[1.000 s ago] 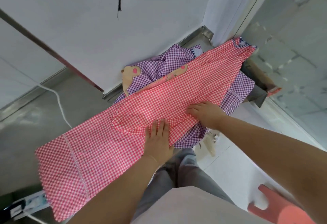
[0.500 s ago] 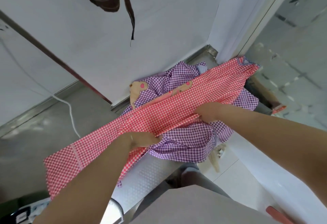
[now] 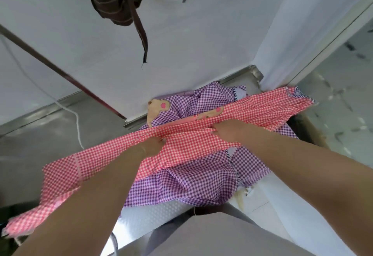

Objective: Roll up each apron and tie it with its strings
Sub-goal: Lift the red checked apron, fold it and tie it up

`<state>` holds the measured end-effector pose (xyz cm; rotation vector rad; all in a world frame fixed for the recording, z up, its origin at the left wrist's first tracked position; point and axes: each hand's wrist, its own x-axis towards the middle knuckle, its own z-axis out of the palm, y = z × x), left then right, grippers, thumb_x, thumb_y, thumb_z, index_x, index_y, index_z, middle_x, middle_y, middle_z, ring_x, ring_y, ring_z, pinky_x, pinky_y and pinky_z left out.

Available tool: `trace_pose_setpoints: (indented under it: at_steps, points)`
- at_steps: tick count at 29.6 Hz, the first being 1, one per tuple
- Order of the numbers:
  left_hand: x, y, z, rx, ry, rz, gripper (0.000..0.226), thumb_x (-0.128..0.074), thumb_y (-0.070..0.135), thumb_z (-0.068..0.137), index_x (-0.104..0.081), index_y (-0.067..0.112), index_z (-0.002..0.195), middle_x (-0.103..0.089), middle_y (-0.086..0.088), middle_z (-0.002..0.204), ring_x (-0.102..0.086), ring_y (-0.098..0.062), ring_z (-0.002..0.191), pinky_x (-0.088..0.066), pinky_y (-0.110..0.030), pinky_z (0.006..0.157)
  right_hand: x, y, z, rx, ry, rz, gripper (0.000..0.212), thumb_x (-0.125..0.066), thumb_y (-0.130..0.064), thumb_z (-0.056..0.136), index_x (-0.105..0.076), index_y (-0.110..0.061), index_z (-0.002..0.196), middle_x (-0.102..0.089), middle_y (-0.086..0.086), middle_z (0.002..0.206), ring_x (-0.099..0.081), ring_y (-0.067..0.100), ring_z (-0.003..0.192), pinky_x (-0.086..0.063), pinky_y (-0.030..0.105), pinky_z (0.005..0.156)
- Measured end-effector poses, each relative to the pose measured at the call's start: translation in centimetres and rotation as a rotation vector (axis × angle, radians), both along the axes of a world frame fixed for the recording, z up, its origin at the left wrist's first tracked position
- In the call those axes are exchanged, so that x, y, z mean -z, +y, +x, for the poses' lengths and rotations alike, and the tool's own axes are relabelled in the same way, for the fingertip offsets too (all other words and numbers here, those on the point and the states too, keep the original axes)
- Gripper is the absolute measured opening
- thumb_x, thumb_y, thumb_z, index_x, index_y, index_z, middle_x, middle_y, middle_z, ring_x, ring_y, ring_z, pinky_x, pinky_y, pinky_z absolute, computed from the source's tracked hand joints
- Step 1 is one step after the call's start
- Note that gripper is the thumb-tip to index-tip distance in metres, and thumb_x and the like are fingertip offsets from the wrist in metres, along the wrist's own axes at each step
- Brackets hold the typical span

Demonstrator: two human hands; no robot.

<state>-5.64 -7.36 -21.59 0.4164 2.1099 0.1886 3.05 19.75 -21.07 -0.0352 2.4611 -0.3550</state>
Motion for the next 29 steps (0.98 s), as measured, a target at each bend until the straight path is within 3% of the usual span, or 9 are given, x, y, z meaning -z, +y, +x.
trace_pose_setpoints:
  at_steps: [5, 8, 11, 16, 22, 25, 29]
  points:
    - [0.7, 0.1, 0.8, 0.118, 0.325, -0.153, 0.060, -0.020, 0.052, 0.101, -0.049, 0.016, 0.138, -0.039, -0.011, 0.146, -0.045, -0.031, 0.129, -0.035, -0.045, 0.112, 0.7, -1.0, 0.5, -0.063, 0.135, 0.269, 0.039, -0.032, -0.027, 0.102, -0.049, -0.010, 0.133, -0.051, 0.010, 0.134, -0.052, 0.027, 0.119, -0.045, 0.041, 0.098]
    - [0.0, 0.2, 0.4, 0.105, 0.368, -0.175, 0.054, -0.018, 0.048, 0.102, -0.055, 0.016, 0.127, -0.054, -0.010, 0.133, -0.055, -0.029, 0.119, -0.045, -0.045, 0.101, 1.0, -0.5, 0.3, -0.013, 0.123, 0.196, 0.037, -0.032, -0.024, 0.101, -0.049, -0.011, 0.132, -0.055, 0.011, 0.128, -0.056, 0.028, 0.114, -0.049, 0.044, 0.095]
    - [-0.6, 0.8, -1.0, 0.095, 0.353, -0.184, 0.051, -0.018, 0.043, 0.104, -0.053, 0.013, 0.125, -0.062, -0.013, 0.124, -0.060, -0.029, 0.112, -0.048, -0.041, 0.096, 1.4, 0.3, -0.6, 0.044, 0.107, 0.122, 0.039, -0.029, -0.035, 0.103, -0.049, -0.012, 0.128, -0.062, 0.012, 0.118, -0.061, 0.030, 0.104, -0.051, 0.044, 0.091]
    - [0.0, 1.4, -2.8, -0.003, 0.350, -0.176, 0.032, -0.028, 0.021, 0.104, -0.052, 0.009, 0.120, -0.060, -0.011, 0.122, -0.060, -0.027, 0.107, -0.048, -0.035, 0.091, 1.5, 0.6, -2.2, 0.157, 0.043, 0.093, 0.059, -0.021, -0.054, 0.100, -0.057, -0.011, 0.119, -0.065, 0.011, 0.110, -0.063, 0.028, 0.103, -0.051, 0.041, 0.091]
    - [0.7, 1.7, -0.8, -0.096, 0.555, -0.096, 0.025, -0.040, 0.013, 0.098, -0.049, 0.012, 0.122, -0.045, -0.009, 0.132, -0.055, -0.029, 0.109, -0.050, -0.044, 0.093, 0.6, 0.1, -3.5, 0.155, -0.010, 0.164, 0.068, -0.018, -0.060, 0.096, -0.057, -0.007, 0.116, -0.064, 0.010, 0.101, -0.064, 0.029, 0.097, -0.053, 0.040, 0.084]
    - [1.2, 2.3, -0.5, -0.021, 0.709, -0.058, 0.028, -0.039, 0.021, 0.098, -0.048, 0.015, 0.124, -0.053, -0.008, 0.129, -0.048, -0.029, 0.119, -0.039, -0.045, 0.102, 0.4, 0.0, -4.2, 0.142, -0.024, 0.174, 0.072, -0.016, -0.061, 0.095, -0.056, -0.005, 0.117, -0.061, 0.010, 0.100, -0.062, 0.028, 0.100, -0.052, 0.040, 0.086]
    - [1.4, 3.8, -1.2, 0.053, 0.720, 0.005, 0.042, -0.030, 0.043, 0.102, -0.057, 0.014, 0.115, -0.057, -0.008, 0.122, -0.049, -0.028, 0.117, -0.038, -0.046, 0.101, 0.3, -0.1, -4.5, 0.150, 0.081, 0.193, 0.067, -0.020, -0.064, 0.094, -0.059, -0.009, 0.097, -0.052, 0.002, 0.078, -0.063, 0.025, 0.090, -0.053, 0.037, 0.078]
